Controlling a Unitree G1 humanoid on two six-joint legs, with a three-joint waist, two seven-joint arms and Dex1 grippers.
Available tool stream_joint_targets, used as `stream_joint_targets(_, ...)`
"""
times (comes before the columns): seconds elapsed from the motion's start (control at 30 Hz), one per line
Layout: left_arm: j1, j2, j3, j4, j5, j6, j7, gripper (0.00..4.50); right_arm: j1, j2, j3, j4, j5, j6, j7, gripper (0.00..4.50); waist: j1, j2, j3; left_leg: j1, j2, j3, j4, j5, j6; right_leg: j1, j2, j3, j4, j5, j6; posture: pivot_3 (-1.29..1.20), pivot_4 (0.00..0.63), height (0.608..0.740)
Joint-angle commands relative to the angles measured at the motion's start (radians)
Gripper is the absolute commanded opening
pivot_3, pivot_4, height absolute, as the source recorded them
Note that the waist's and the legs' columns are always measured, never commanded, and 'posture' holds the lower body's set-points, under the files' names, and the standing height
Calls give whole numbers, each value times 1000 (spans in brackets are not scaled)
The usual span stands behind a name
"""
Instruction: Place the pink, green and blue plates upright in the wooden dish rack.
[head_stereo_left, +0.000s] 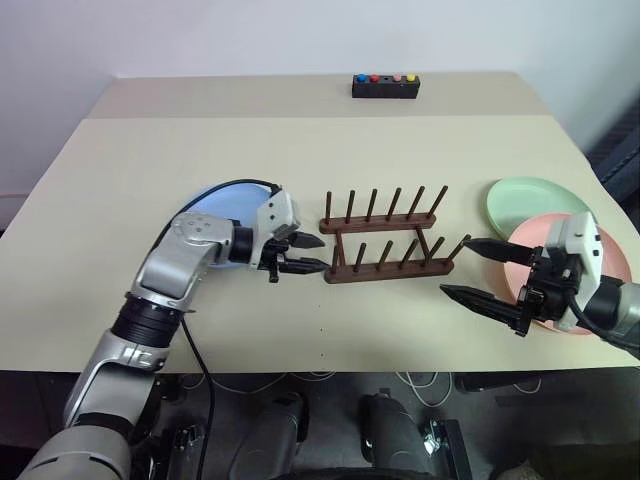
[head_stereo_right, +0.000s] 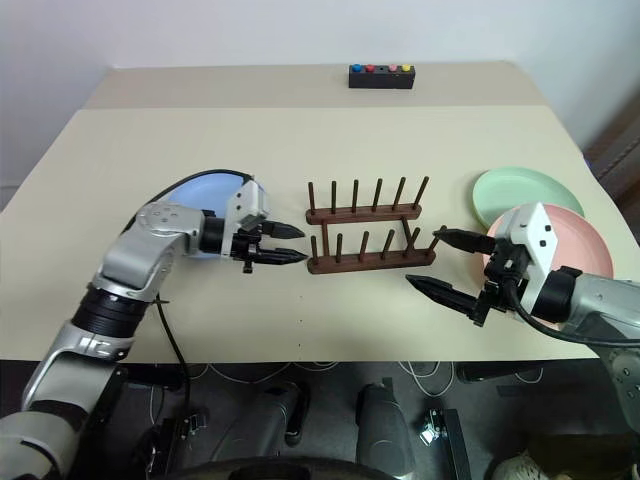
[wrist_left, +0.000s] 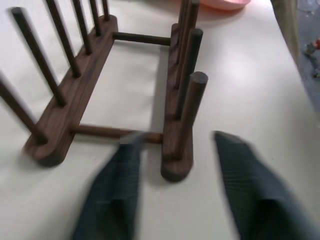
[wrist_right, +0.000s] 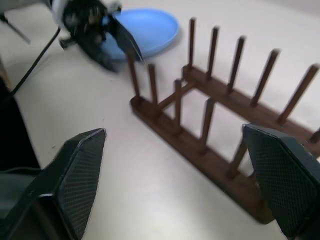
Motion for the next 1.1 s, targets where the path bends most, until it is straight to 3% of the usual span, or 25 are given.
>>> stream_joint_targets(0.03,17,73,28,-133,-109,103,-79,72,13,-42,77,8,-83,-21,11,2661,-1,0,0,0,0,0,0,0,0,0,0,0,0,0,0,0,150,740)
stream_joint_targets(0.2,80,49,-77,-161,-52,62,-28,0,-47,-11,234,69,-214,-69,-42,55,1,0,0,1,0,2,0,0,0,1,0,1,-1,0,0,0,150,740)
stream_joint_targets(0.4,97,-45,-135,-111,29,-17,83,0,-96,5,356,134,-376,-123,-111,55,2,0,0,1,0,3,0,-1,1,0,-1,2,-1,0,0,0,150,740)
stream_joint_targets(0.5,64,-104,-184,-24,161,-113,200,0,-101,4,389,147,-423,-138,-113,55,3,0,0,1,0,3,0,-1,1,0,-1,2,-1,0,0,0,150,740)
stream_joint_targets(0.6,29,-156,-212,19,205,-123,243,0,-123,15,410,173,-463,-151,-126,55,2,0,0,1,0,4,0,-1,1,0,-1,2,-1,0,0,0,150,740)
stream_joint_targets(0.93,-14,-201,-219,165,318,-243,332,0,-234,78,483,330,-637,-261,-199,55,2,0,0,2,0,6,1,-1,1,0,0,4,-1,1,1,0,150,740)
stream_joint_targets(1.1,-100,-251,-195,365,375,-352,444,0,-340,119,521,451,-700,-338,-200,55,1,0,0,2,0,6,2,-1,1,1,1,4,0,2,3,0,150,740)
